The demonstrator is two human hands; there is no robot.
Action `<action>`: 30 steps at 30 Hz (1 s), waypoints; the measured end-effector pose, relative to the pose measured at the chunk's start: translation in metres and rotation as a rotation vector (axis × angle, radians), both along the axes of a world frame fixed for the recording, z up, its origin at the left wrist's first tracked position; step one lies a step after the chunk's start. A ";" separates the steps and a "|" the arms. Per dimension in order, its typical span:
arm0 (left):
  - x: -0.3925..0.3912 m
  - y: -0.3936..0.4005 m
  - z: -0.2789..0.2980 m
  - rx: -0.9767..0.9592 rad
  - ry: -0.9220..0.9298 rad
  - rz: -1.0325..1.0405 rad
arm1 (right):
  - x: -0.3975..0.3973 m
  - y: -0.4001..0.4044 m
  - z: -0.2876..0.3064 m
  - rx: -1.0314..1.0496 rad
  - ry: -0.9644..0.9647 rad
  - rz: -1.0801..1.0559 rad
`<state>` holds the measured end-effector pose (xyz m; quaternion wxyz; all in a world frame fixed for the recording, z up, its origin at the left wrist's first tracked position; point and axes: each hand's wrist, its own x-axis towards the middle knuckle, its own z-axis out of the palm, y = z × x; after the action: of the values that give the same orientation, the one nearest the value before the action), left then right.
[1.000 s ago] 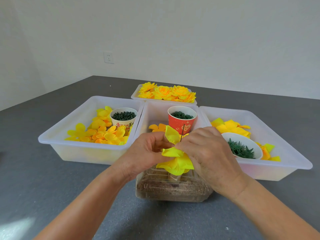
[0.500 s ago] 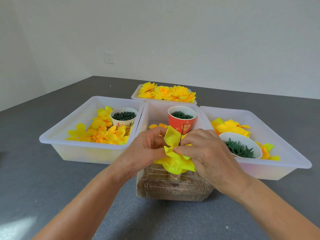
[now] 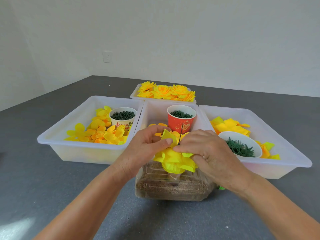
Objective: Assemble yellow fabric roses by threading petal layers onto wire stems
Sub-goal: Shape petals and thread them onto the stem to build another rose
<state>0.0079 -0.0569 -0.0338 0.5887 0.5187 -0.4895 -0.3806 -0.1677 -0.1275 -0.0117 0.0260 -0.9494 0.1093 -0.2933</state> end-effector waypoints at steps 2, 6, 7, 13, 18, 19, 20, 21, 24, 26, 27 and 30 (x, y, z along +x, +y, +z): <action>0.002 0.002 -0.001 -0.006 0.004 -0.041 | 0.001 -0.001 0.001 0.064 -0.020 0.000; 0.008 0.006 0.001 -0.002 0.007 -0.124 | 0.002 -0.002 0.003 0.139 -0.021 -0.005; 0.010 0.007 0.002 0.001 0.008 -0.155 | 0.001 -0.002 0.003 0.154 -0.024 -0.005; 0.012 0.011 0.004 0.001 -0.078 -0.209 | 0.002 0.001 0.004 0.256 -0.059 -0.048; 0.007 0.006 0.004 0.008 -0.085 -0.134 | 0.003 0.003 0.002 0.253 -0.077 -0.075; 0.005 0.005 0.005 0.009 -0.085 -0.115 | 0.003 0.003 0.002 0.254 -0.082 -0.074; 0.004 0.004 0.005 0.010 -0.087 -0.101 | 0.003 0.004 0.002 0.250 -0.086 -0.066; 0.002 0.003 0.004 0.010 -0.092 -0.089 | 0.004 0.004 0.002 0.247 -0.089 -0.051; 0.000 0.000 0.003 0.005 -0.105 -0.080 | 0.005 0.003 0.001 0.257 -0.097 -0.015; 0.000 -0.001 0.002 0.004 -0.100 -0.081 | 0.004 0.000 0.003 0.233 -0.095 -0.007; 0.000 -0.001 0.002 0.004 -0.097 -0.082 | 0.004 -0.002 0.004 0.225 -0.086 0.001; 0.000 -0.001 0.002 0.010 -0.097 -0.076 | 0.002 -0.006 0.010 0.172 -0.019 0.054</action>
<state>0.0076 -0.0575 -0.0321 0.5467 0.5207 -0.5348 -0.3795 -0.1656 -0.1338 -0.0018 0.1161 -0.9434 0.1083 -0.2911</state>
